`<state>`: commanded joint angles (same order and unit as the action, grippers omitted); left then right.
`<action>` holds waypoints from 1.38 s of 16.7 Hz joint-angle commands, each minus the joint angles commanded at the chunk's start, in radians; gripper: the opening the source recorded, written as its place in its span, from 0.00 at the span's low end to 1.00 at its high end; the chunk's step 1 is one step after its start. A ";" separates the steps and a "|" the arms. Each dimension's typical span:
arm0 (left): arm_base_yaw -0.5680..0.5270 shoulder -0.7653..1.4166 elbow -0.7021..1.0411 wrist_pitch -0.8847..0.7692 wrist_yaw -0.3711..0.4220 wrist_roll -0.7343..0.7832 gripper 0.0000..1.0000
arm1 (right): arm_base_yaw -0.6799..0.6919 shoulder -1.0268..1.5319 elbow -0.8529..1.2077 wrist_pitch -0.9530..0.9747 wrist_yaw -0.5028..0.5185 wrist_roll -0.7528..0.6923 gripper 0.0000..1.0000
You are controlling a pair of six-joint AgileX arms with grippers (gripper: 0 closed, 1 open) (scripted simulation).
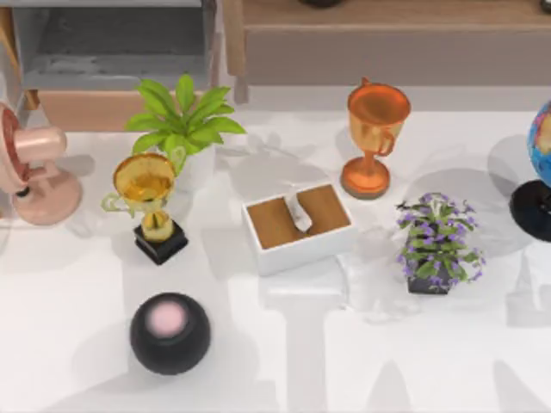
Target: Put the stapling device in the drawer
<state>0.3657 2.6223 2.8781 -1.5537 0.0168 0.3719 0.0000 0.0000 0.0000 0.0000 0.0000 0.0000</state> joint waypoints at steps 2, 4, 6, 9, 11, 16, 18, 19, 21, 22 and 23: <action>-0.024 0.086 -0.038 -0.020 0.024 -0.010 0.00 | 0.000 0.000 0.000 0.000 0.000 0.000 1.00; -0.029 0.154 -0.062 -0.023 0.028 -0.008 0.00 | 0.000 0.000 0.000 0.000 0.000 0.000 1.00; -0.029 0.183 -0.074 -0.029 0.024 -0.004 0.00 | 0.000 0.000 0.000 0.000 0.000 0.000 1.00; -0.029 0.183 -0.074 -0.029 0.024 -0.004 0.00 | 0.000 0.000 0.000 0.000 0.000 0.000 1.00; -0.029 0.183 -0.074 -0.029 0.024 -0.004 0.08 | 0.000 0.000 0.000 0.000 0.000 0.000 1.00; -0.029 0.183 -0.074 -0.029 0.024 -0.004 0.45 | 0.000 0.000 0.000 0.000 0.000 0.000 1.00; -0.029 0.183 -0.074 -0.029 0.024 -0.004 0.60 | 0.000 0.000 0.000 0.000 0.000 0.000 1.00; -0.029 0.183 -0.074 -0.029 0.024 -0.004 0.68 | 0.000 0.000 0.000 0.000 0.000 0.000 1.00; -0.029 0.183 -0.074 -0.029 0.024 -0.004 0.83 | 0.000 0.000 0.000 0.000 0.000 0.000 1.00; -0.029 0.183 -0.074 -0.029 0.024 -0.004 0.90 | 0.000 0.000 0.000 0.000 0.000 0.000 1.00; -0.029 0.183 -0.074 -0.029 0.024 -0.004 0.98 | 0.000 0.000 0.000 0.000 0.000 0.000 1.00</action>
<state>0.3371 2.8049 2.8044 -1.5830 0.0404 0.3683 0.0000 0.0000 0.0000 0.0000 0.0000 0.0000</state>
